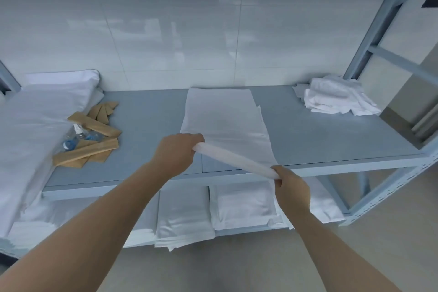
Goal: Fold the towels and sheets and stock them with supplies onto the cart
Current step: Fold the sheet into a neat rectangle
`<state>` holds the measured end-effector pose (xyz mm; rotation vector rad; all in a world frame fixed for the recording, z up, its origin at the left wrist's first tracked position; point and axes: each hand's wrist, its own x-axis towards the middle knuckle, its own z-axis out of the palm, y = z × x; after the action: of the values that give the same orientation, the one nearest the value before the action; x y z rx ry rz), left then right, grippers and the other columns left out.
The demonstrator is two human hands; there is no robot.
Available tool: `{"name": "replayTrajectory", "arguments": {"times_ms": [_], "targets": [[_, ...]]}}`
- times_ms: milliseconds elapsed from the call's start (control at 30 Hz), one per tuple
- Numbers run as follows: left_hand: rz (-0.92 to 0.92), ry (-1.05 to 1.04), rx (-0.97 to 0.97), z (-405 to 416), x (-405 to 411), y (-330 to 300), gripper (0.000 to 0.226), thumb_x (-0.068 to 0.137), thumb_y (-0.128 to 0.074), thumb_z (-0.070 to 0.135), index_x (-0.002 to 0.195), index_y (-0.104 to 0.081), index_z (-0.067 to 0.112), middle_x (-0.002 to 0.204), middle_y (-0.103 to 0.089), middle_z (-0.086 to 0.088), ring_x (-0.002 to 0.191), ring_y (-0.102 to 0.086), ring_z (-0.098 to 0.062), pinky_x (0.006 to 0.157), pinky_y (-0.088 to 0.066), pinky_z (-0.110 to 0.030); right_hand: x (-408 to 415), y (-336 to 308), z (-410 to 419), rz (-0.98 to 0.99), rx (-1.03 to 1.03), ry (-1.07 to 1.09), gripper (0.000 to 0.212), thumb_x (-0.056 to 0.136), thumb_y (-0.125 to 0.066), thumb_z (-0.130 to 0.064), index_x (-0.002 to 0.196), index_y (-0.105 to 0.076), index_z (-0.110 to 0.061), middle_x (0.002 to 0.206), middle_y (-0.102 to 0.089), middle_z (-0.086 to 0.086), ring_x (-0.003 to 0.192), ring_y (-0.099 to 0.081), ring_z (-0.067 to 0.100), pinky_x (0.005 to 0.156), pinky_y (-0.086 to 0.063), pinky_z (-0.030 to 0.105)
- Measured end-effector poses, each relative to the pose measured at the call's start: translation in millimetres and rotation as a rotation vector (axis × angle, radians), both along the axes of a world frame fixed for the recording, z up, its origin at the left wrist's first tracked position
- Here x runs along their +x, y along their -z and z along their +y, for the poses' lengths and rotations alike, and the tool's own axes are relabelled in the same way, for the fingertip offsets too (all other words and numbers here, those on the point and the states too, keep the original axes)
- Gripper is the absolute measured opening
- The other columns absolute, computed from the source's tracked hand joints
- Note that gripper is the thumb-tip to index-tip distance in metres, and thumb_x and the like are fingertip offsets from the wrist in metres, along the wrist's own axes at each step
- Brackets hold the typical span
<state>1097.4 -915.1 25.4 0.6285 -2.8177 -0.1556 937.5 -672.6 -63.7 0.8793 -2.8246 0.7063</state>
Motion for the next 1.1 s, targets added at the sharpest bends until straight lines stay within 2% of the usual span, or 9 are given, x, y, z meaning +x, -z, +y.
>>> {"name": "replayTrajectory", "arguments": {"times_ms": [133,233,333,433,633,733,833,967,1100], "targets": [[0.136,-0.004,0.044,3,14,-11,0.031,0.089,-0.047,0.005,0.109,-0.063,0.022,0.088,-0.067,-0.003,0.072,-0.055,-0.026,0.060,-0.039,-0.033,-5,-32,-2,0.111,-0.150,0.073,0.020,0.090,-0.053,-0.004,0.104,-0.062,-0.014,0.085,-0.064,0.006,0.073,-0.058,0.034,0.056,-0.033,0.030],[0.355,0.014,0.033,9,27,-26,0.036,0.082,-0.049,-0.001,0.107,-0.066,0.017,0.086,-0.068,-0.004,0.072,-0.058,-0.030,0.059,-0.041,-0.033,-1,-62,-4,0.192,-0.340,0.111,0.010,0.091,-0.055,-0.005,0.099,-0.060,-0.008,0.078,-0.063,0.011,0.068,-0.056,0.038,0.056,-0.032,0.031],[0.566,0.043,-0.048,13,37,-46,0.042,0.074,-0.044,0.004,0.106,-0.069,0.013,0.082,-0.067,-0.007,0.069,-0.059,-0.030,0.055,-0.043,-0.032,1,-94,-6,0.375,-0.456,0.075,0.010,0.091,-0.055,-0.008,0.098,-0.061,-0.004,0.081,-0.064,0.014,0.067,-0.058,0.038,0.057,-0.031,0.030],[0.641,0.060,-0.130,8,41,-64,0.042,0.074,-0.044,0.004,0.109,-0.067,0.011,0.080,-0.066,-0.010,0.067,-0.060,-0.031,0.050,-0.047,-0.039,-6,-125,-11,0.566,-0.453,0.006,0.019,0.090,-0.053,-0.014,0.097,-0.063,-0.001,0.079,-0.064,0.015,0.062,-0.058,0.037,0.052,-0.034,0.029],[0.569,0.033,-0.202,-17,25,-71,0.035,0.086,-0.047,0.008,0.119,-0.060,0.013,0.083,-0.064,-0.015,0.064,-0.060,-0.035,0.049,-0.047,-0.041,-33,-143,-33,0.706,-0.332,-0.084,0.037,0.094,-0.045,-0.030,0.091,-0.065,0.001,0.069,-0.061,0.015,0.050,-0.055,0.035,0.044,-0.036,0.030],[0.523,0.035,-0.226,-34,3,-66,0.032,0.090,-0.052,0.010,0.117,-0.044,0.027,0.080,-0.064,-0.016,0.060,-0.060,-0.035,0.049,-0.044,-0.036,-60,-139,-50,0.696,-0.262,-0.097,0.036,0.092,-0.059,-0.037,0.082,-0.061,-0.002,0.062,-0.057,0.013,0.046,-0.052,0.033,0.045,-0.031,0.026],[0.508,0.003,-0.221,-57,-28,-55,0.029,0.086,-0.064,0.002,0.114,-0.064,0.010,0.074,-0.063,-0.017,0.056,-0.060,-0.036,0.046,-0.046,-0.037,-94,-130,-75,0.699,-0.205,-0.076,0.045,0.086,-0.062,-0.045,0.071,-0.055,-0.003,0.053,-0.052,0.012,0.039,-0.047,0.030,0.044,-0.027,0.023],[0.433,-0.068,-0.207,-104,-78,-26,0.025,0.096,-0.057,0.024,0.115,-0.062,0.009,0.079,-0.062,-0.015,0.064,-0.060,-0.037,0.055,-0.041,-0.035,-148,-106,-117,0.676,-0.139,-0.092,0.055,0.082,-0.053,-0.057,0.065,-0.051,-0.005,0.048,-0.050,0.011,0.038,-0.047,0.027,0.047,-0.019,0.020],[0.424,-0.161,-0.188,-167,-142,25,0.037,0.094,-0.055,0.042,0.105,-0.057,0.007,0.081,-0.065,-0.014,0.070,-0.062,-0.037,0.057,-0.033,-0.032,-216,-59,-180,0.588,-0.005,-0.116,0.052,0.083,-0.056,-0.061,0.070,-0.045,-0.012,0.058,-0.059,0.013,0.055,-0.059,0.031,0.048,-0.023,0.027]]}}
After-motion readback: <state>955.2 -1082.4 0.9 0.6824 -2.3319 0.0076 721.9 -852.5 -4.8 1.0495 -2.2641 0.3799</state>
